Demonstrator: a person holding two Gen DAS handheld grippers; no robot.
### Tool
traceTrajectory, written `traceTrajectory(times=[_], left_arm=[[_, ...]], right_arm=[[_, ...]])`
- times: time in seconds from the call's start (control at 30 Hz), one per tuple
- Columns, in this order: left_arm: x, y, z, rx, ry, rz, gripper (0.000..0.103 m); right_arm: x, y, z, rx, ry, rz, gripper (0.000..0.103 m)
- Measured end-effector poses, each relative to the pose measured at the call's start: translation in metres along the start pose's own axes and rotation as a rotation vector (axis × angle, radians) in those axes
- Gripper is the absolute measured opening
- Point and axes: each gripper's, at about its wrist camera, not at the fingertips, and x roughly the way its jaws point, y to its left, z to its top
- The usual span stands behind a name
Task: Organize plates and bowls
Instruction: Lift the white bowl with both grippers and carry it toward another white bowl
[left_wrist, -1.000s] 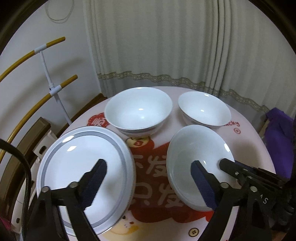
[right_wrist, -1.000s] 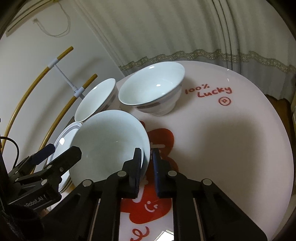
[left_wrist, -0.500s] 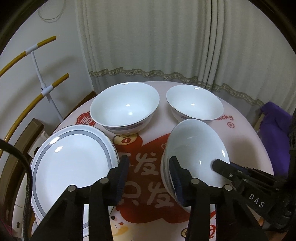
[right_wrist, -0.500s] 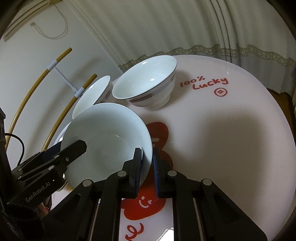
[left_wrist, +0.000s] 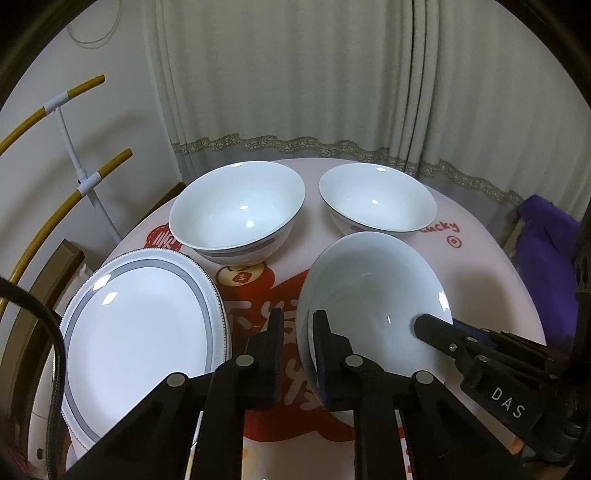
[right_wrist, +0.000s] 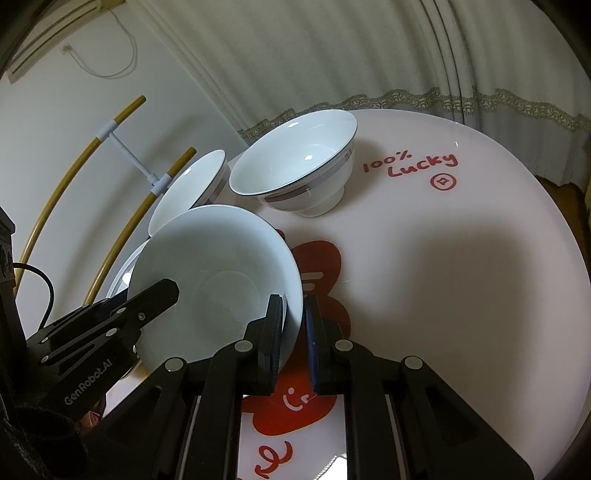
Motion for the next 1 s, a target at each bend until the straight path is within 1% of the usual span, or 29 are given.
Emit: traceTrajectory(times=[0.03,0.07,0.27,0.57,0.67,0.83,1.0], left_arm=[[-0.001,0.0,0.0,0.002,-0.003,-0.003,0.007],[-0.001,-0.001,-0.001,0.004,-0.005,-0.008,0.006],[-0.004,-0.003,-0.002,0.011,-0.018,-0.012,0.004],[-0.005,-0.003,-0.001,0.001,-0.015,-0.015,0.004],[-0.004,-0.004,-0.001,0.002,-0.016,-0.013,0.003],[-0.003,-0.005,-0.001,-0.003,-0.016,-0.01,0.003],[-0.003,-0.008,-0.001,0.01,-0.021,-0.021,0.003]], right_arm=[[0.0,0.0,0.0,-0.001,-0.001,0.0,0.012],[0.0,0.0,0.0,-0.001,0.0,-0.001,0.012],[-0.002,-0.001,-0.002,0.013,0.009,0.002,0.012],[-0.007,-0.004,-0.008,0.052,0.016,0.025,0.012],[-0.01,-0.004,-0.011,0.07,0.018,0.037,0.015],[-0.012,-0.002,-0.011,0.058,0.005,0.028,0.015],[-0.008,-0.007,-0.012,0.081,0.012,0.039,0.014]])
